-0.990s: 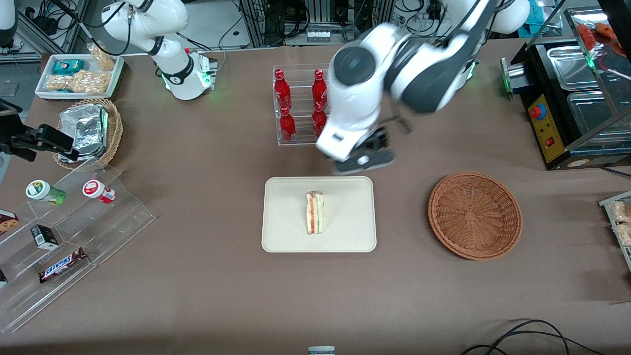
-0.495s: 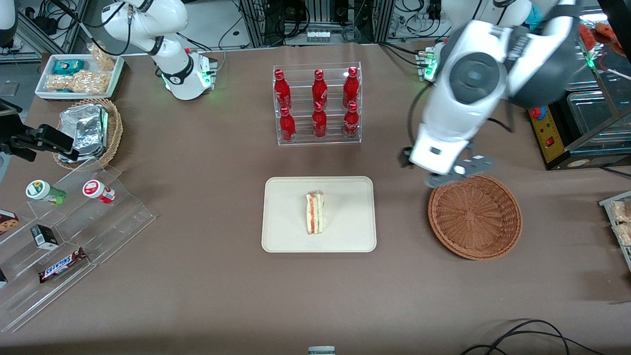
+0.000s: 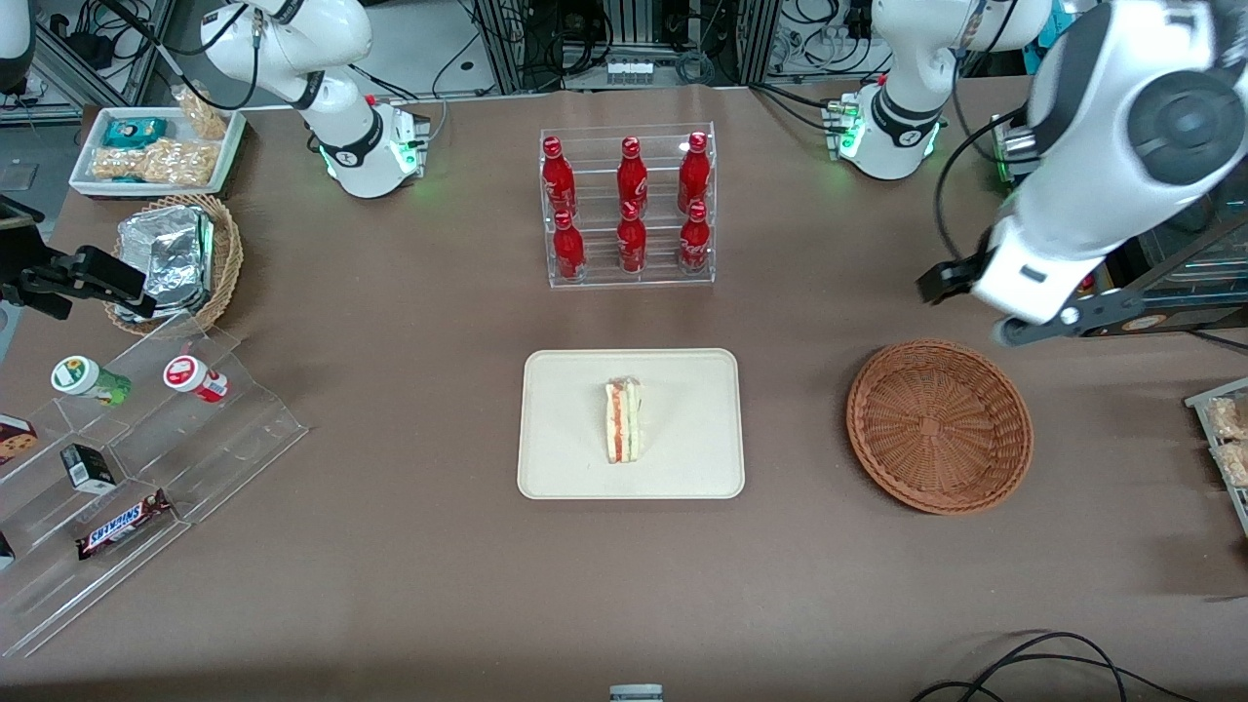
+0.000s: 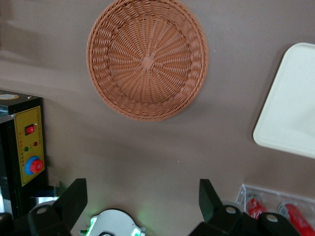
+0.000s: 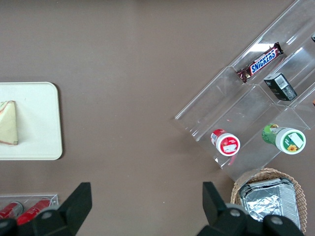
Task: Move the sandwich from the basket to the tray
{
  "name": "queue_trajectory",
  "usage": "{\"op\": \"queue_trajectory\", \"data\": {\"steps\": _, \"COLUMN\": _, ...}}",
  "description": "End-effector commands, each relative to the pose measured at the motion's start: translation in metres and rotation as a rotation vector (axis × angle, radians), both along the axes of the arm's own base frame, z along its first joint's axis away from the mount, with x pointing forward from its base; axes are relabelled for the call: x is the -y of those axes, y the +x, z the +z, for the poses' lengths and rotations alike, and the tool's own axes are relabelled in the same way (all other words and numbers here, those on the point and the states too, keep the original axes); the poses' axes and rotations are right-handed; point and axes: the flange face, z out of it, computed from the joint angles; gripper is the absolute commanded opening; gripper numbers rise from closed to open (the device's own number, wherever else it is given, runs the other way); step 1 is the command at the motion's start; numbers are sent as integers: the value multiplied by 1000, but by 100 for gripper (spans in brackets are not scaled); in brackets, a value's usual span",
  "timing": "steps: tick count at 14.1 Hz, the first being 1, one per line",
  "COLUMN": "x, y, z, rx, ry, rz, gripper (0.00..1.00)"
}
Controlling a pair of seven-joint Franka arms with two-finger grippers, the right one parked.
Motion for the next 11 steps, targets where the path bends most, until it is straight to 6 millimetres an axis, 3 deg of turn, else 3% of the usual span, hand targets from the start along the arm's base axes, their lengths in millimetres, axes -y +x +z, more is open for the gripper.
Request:
{"op": "queue_trajectory", "data": {"steps": 1, "x": -35, "y": -23, "z": 21, "rx": 9, "ry": -98, "rz": -77, "gripper": 100}}
{"op": "queue_trajectory", "data": {"steps": 6, "x": -78, "y": -16, "z": 43, "rx": 85, "ry": -130, "rz": -230, "gripper": 100}}
{"op": "queue_trajectory", "data": {"steps": 11, "x": -93, "y": -9, "z": 52, "rx": 152, "ry": -121, "rz": -217, "gripper": 100}}
